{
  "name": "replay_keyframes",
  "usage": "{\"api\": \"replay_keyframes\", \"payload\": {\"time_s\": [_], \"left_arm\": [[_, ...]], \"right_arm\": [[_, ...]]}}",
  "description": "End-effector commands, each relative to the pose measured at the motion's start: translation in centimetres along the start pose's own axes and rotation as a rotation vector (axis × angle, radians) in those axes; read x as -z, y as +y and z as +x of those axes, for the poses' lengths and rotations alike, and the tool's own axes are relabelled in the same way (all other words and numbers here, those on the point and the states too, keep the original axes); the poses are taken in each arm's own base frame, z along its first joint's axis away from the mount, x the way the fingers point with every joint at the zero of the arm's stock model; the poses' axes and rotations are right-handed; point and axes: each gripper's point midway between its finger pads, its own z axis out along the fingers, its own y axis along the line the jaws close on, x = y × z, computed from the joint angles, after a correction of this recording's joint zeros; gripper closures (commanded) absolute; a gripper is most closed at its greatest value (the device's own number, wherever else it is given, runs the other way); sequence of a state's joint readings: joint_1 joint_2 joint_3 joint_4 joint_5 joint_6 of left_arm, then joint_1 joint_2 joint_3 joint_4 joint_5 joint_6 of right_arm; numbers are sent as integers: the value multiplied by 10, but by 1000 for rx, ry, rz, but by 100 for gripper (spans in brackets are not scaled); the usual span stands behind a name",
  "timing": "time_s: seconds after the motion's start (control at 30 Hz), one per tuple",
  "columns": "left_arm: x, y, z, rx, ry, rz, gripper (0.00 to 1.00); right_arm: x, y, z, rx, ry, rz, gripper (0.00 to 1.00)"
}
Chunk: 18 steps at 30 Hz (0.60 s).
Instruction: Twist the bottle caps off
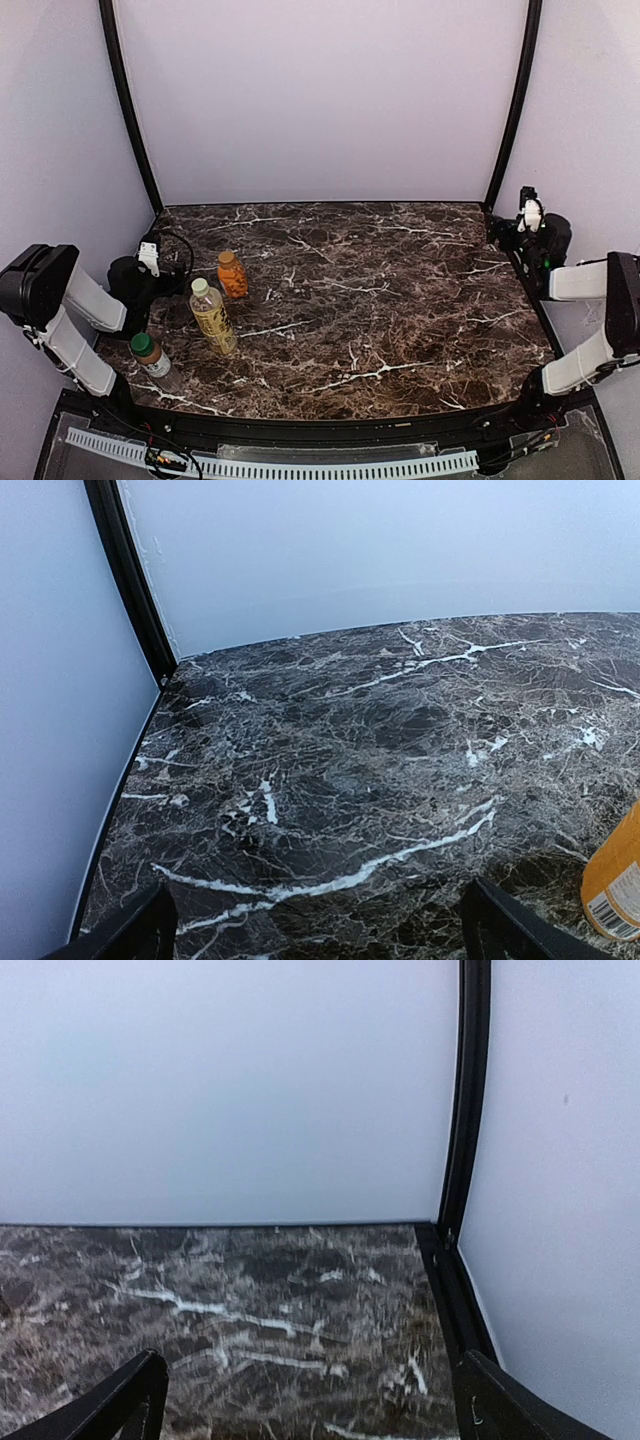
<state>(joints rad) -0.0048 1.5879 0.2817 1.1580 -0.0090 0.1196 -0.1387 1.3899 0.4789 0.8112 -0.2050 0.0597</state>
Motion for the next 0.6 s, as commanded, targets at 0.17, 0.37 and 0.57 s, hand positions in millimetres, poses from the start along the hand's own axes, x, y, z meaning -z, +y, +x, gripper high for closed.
{"api": "replay_keyframes", "payload": {"time_s": [0.17, 0.37, 0.57], "left_arm": [[-4, 4, -11, 12, -14, -17, 0], [-31, 44, -59, 44, 197, -43, 0], [2, 30, -103, -108, 320, 135, 0]], "right_arm": [[3, 48, -58, -382, 75, -258, 3], [-1, 133, -80, -378, 252, -450, 7], [23, 250, -100, -254, 391, -630, 9]]}}
